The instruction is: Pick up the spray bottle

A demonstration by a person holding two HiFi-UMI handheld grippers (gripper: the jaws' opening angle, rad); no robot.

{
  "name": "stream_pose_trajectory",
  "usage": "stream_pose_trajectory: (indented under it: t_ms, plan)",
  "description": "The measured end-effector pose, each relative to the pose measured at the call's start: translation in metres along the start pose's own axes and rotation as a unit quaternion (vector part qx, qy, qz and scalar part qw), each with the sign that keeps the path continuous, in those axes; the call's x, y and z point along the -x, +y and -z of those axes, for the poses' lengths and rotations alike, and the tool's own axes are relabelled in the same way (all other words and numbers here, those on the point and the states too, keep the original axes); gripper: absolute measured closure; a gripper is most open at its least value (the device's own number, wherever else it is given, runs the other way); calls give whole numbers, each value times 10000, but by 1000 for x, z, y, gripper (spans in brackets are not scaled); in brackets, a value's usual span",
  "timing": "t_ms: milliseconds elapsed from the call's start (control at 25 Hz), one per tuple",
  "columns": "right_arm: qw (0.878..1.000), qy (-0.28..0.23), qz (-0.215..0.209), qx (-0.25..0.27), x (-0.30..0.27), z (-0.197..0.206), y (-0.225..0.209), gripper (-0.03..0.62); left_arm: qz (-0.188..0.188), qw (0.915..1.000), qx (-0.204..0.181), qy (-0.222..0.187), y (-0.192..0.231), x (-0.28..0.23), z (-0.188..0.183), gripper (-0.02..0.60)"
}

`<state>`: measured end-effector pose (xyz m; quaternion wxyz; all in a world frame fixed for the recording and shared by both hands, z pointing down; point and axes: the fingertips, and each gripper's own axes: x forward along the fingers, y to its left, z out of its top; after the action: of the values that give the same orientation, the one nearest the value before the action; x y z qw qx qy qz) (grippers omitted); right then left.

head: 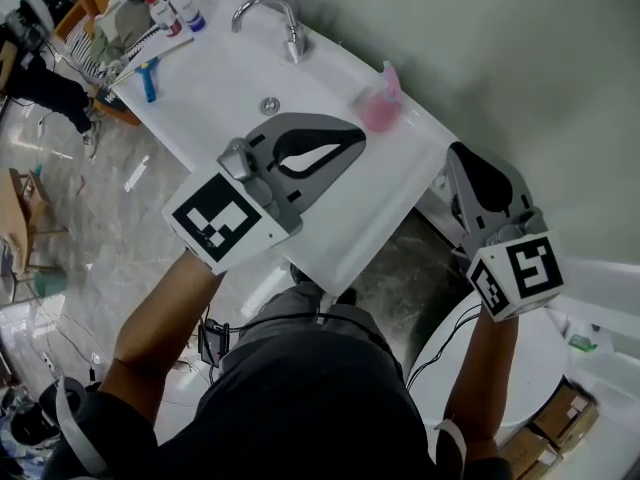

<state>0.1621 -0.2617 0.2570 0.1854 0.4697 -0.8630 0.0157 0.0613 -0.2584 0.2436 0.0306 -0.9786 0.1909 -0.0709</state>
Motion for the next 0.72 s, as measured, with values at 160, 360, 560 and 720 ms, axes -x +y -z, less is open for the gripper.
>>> stream_pose_trajectory:
  t_ms: [160,360,560,720]
  plan:
    - [9999,30,94,-25,-17,-2,-5,585,135,9999,25,-27,17,-2,3,577]
    - [9998,114,57,-120,-46,4,-14,585,260,9996,88,31,35,-12,14,577]
    - [9994,229,-94,-245,-82,21,-33,583,233,9995,96,212,55,-32,28,577]
    - [9978,412,-319,-400,-111,37,-41,503,83,9992,241,320,67,-39,35,577]
